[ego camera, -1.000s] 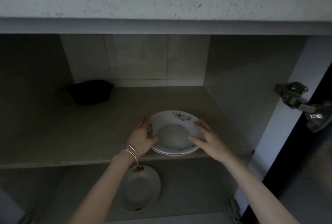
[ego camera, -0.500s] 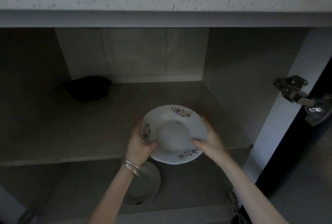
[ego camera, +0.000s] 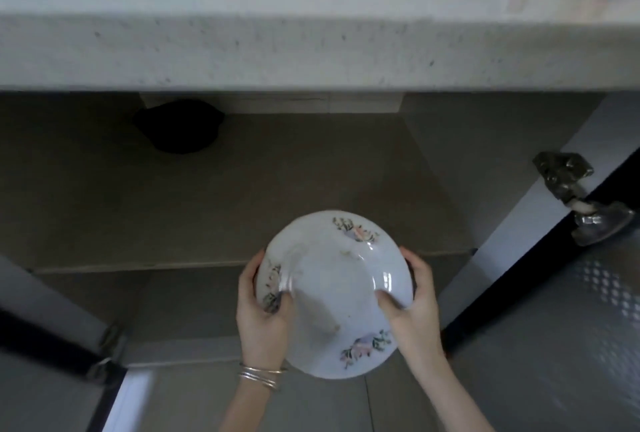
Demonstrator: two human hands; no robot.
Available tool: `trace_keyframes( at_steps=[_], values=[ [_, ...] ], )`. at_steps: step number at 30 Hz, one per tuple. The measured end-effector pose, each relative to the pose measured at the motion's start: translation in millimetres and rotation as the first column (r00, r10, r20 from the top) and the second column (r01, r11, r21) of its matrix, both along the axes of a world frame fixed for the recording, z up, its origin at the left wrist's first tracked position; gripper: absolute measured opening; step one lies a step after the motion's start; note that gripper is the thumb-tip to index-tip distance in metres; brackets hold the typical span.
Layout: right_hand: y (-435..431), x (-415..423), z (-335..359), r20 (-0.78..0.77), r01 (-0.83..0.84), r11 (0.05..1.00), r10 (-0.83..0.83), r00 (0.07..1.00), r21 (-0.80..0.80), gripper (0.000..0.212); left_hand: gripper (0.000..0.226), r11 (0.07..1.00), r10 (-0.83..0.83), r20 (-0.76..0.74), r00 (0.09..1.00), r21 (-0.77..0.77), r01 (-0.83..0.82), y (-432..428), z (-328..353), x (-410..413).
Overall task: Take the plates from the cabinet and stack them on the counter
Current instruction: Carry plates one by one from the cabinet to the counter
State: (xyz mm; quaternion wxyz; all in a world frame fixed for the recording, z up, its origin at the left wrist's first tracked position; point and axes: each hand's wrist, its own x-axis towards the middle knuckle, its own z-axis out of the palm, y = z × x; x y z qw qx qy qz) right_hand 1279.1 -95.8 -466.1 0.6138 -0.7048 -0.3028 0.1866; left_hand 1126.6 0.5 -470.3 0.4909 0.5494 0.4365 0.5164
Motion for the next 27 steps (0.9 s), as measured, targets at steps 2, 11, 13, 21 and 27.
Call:
trace_keyframes(
  at_steps=[2, 11, 13, 21, 27],
  values=[
    [-15, -18, 26, -0.039, 0.03, 0.998, -0.032, 0.999, -0.047, 0.067, 0.052, 0.999, 0.029, -0.063, 0.998, -0.029, -0.031, -18, 30, -17],
    [-87, -91, 204, -0.085, -0.06, 0.944, 0.034, 0.996, -0.326, 0.072, 0.06, 0.994, -0.037, -0.339, 0.94, -0.112, -0.001, -91, 202, -105],
    [-96, -103, 254, -0.06, -0.104, 0.928, 0.088, 0.994, -0.358, 0.075, 0.061, 0.996, -0.036, -0.395, 0.918, -0.087, 0.001, -101, 250, -119],
    [-118, -143, 420, 0.041, -0.18, 0.881, 0.219, 0.975, -0.438, 0.074, 0.067, 0.994, 0.063, -0.478, 0.876, -0.051, -0.099, -135, 420, -162],
    [-112, -161, 475, 0.123, -0.278, 0.88, 0.348, 0.93, -0.384, 0.077, 0.062, 0.978, 0.18, -0.432, 0.884, -0.022, -0.21, -159, 472, -187]
  ],
)
